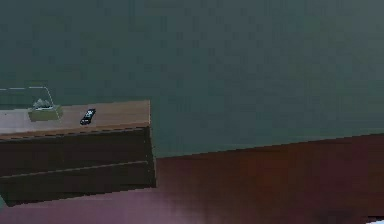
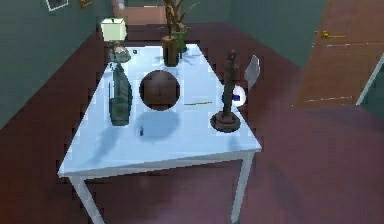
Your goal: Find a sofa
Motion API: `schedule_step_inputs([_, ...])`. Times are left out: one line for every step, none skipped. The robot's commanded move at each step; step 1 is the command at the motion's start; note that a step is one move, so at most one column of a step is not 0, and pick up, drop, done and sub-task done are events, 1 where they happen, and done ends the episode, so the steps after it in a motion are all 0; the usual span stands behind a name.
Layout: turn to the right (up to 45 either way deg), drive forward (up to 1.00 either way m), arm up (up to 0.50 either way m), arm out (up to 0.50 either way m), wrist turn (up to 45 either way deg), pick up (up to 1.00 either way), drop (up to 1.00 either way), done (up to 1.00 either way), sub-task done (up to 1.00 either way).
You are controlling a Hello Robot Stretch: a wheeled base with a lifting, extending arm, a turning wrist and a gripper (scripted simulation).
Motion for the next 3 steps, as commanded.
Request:
schedule_step_inputs([0.0, 0.50, 0.00, 0.00, 0.0, 0.00, 0.00, 0.00, 0.00])
schedule_step_inputs([33.0, 0.00, 0.00, 0.00, 0.0, 0.00, 0.00, 0.00, 0.00])
schedule_step_inputs([3.0, 0.00, 0.00, 0.00, 0.0, 0.00, 0.00, 0.00, 0.00])
